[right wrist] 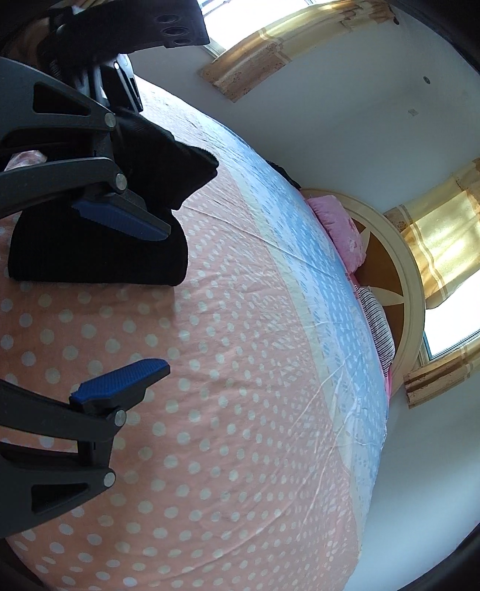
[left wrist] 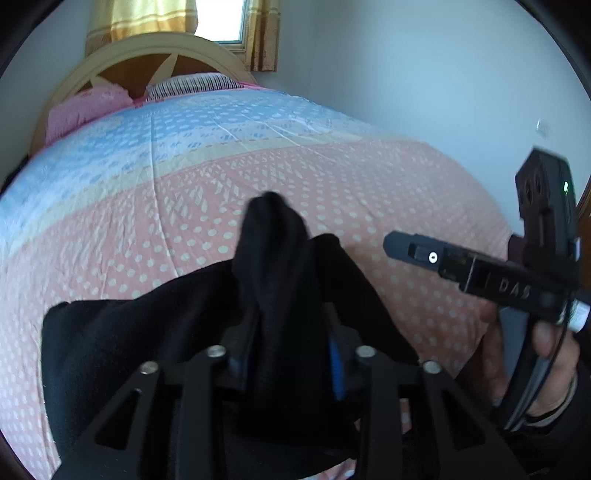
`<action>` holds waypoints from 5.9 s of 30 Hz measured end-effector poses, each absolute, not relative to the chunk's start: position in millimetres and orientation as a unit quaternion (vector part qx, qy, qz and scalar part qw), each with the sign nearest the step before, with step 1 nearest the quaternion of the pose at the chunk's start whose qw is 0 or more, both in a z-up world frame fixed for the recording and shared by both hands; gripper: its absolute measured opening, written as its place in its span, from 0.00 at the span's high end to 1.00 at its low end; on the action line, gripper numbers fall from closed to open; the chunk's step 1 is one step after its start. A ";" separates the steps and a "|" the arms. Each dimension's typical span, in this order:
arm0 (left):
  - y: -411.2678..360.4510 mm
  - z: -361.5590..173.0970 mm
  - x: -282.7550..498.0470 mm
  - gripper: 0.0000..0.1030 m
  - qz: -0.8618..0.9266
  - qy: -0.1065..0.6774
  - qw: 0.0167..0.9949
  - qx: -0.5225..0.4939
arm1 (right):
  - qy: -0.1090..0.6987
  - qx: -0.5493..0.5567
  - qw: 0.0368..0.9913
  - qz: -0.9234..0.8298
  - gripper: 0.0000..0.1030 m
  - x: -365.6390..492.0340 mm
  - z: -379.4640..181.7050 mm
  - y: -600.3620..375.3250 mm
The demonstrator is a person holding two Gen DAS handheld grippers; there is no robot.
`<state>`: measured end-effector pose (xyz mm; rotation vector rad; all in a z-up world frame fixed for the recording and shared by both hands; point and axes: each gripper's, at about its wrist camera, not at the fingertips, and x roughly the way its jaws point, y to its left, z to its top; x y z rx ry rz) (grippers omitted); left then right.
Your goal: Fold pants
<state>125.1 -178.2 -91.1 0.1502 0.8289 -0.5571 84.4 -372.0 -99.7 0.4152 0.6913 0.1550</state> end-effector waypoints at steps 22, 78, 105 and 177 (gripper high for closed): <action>-47.5 -100.8 107.5 0.06 -0.124 0.349 0.929 -0.002 | 0.394 0.302 0.844 0.205 0.19 94.8 -102.3 -348.0; -18.6 -127.1 108.4 0.00 -0.092 0.358 0.929 -0.029 | 0.440 0.080 0.868 0.218 0.44 75.8 -108.5 -289.3; -9.8 -132.9 113.3 0.00 -0.109 0.376 0.919 -0.043 | 0.414 0.001 0.893 0.175 0.49 91.9 -108.6 -268.9; 119.2 -60.4 102.3 0.89 -0.065 0.304 0.949 -0.053 | 0.388 0.033 0.868 0.310 0.73 200.0 -26.8 -147.2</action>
